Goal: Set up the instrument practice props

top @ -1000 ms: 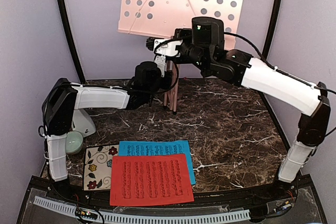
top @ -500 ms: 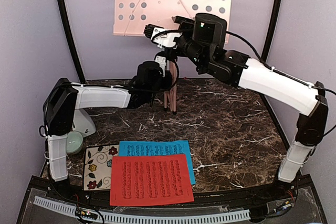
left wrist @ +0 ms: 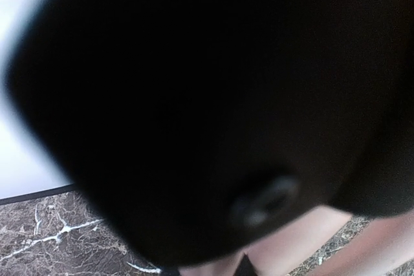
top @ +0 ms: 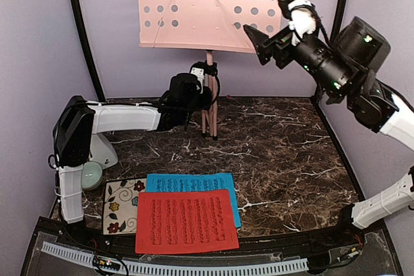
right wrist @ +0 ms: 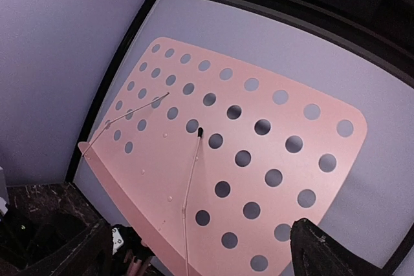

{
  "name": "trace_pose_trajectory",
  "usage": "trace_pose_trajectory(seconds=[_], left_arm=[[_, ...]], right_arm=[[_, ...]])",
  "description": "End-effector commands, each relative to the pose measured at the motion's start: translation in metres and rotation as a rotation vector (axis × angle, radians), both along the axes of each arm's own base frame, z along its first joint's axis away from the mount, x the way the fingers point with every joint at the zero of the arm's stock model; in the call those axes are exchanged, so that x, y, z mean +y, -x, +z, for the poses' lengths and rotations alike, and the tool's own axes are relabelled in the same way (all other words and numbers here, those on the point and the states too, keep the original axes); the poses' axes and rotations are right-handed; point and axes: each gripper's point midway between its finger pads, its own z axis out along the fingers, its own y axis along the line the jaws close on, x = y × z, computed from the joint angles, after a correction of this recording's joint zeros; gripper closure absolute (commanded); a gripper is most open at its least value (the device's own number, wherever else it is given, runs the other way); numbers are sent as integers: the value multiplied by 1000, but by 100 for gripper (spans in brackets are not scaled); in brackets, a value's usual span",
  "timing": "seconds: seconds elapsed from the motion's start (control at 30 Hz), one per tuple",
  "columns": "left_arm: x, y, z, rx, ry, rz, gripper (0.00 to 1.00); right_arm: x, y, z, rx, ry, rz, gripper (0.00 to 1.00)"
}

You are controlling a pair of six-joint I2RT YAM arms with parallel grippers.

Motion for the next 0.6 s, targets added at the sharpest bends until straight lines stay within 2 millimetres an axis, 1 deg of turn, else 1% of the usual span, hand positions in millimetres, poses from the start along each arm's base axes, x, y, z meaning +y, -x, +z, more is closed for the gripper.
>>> trace_pose_trajectory(seconds=[0.0,0.07,0.1,0.13,0.23,0.33,0.43,0.47,0.5,0.53,0.57], left_arm=[[6,-4,31,-29,26,23,100],[6,-3,33,-26,20,21,100],[7,-3,34,-25,20,22,100],[8,-2,36,-27,22,23,100],[9,0,40,-27,29,20,100],[9,2,44,-26,38,13,100],[8,3,45,-20,43,6,100],[8,4,46,-20,44,3,100],[9,4,45,-15,44,4,100],[10,5,46,-16,46,6,100],[10,5,46,-16,48,5,100]], right_arm=[[-3,-5,-75,291,-165,94,4],[-9,-14,-107,381,-170,81,5],[-12,-21,-132,432,-160,69,6],[-14,-24,-149,469,-168,81,6],[-18,-39,-186,556,-215,102,8],[-12,-55,-222,613,-229,112,11],[-5,-72,-248,638,-243,115,13],[-3,-79,-249,627,-265,130,13],[0,-89,-259,641,-274,136,14],[0,-96,-256,629,-295,150,15],[2,-104,-261,633,-305,167,16]])
